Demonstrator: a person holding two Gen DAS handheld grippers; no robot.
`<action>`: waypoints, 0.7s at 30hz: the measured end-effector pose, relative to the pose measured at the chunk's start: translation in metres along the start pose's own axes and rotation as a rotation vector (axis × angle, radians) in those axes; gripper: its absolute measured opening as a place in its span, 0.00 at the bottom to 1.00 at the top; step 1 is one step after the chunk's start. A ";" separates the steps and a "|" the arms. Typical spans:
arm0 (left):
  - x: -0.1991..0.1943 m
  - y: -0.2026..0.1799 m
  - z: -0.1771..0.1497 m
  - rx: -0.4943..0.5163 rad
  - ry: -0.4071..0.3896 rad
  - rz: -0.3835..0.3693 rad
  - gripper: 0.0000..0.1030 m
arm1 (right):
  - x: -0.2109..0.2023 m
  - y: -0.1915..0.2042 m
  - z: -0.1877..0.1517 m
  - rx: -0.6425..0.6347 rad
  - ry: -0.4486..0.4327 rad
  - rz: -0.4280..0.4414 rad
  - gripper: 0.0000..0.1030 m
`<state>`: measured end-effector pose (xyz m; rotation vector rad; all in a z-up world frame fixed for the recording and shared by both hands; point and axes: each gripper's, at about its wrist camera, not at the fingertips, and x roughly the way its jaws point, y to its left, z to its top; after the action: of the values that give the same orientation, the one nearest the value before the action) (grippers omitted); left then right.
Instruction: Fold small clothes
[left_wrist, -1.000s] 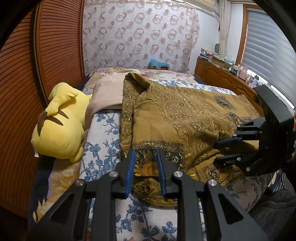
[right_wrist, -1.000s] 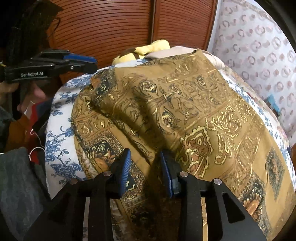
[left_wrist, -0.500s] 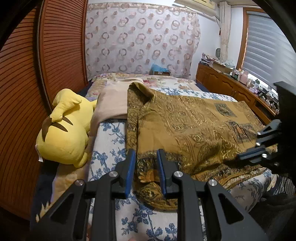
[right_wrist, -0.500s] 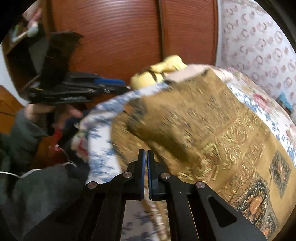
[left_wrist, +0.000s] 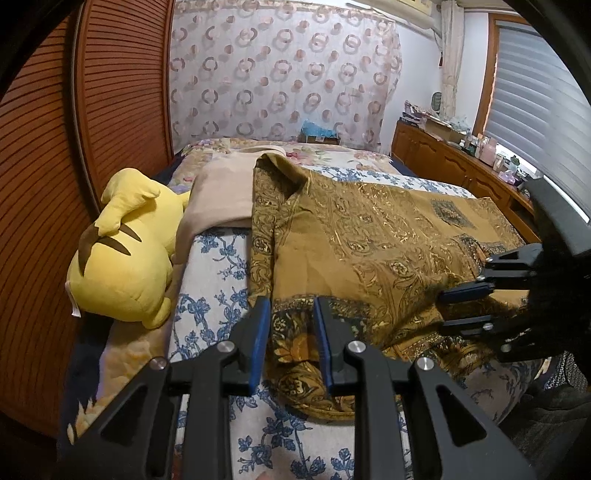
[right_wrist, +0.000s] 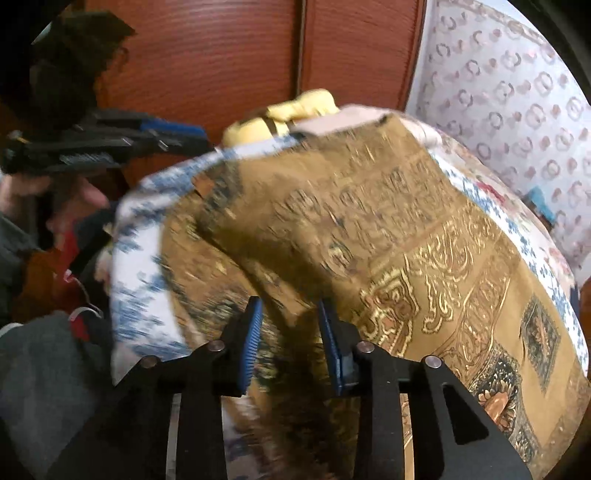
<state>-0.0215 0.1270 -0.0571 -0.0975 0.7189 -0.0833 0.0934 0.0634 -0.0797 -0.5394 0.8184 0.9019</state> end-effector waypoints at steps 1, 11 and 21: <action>0.000 0.000 -0.001 -0.001 0.001 -0.001 0.21 | 0.003 -0.001 -0.001 0.002 0.009 0.001 0.30; 0.000 0.001 -0.001 -0.002 -0.003 -0.001 0.21 | -0.009 -0.005 0.002 0.044 -0.030 0.060 0.00; 0.002 0.004 0.004 -0.002 -0.011 0.005 0.21 | -0.041 0.015 0.012 0.039 -0.098 0.109 0.03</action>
<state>-0.0171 0.1312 -0.0559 -0.0975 0.7078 -0.0770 0.0701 0.0608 -0.0407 -0.4159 0.7802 1.0031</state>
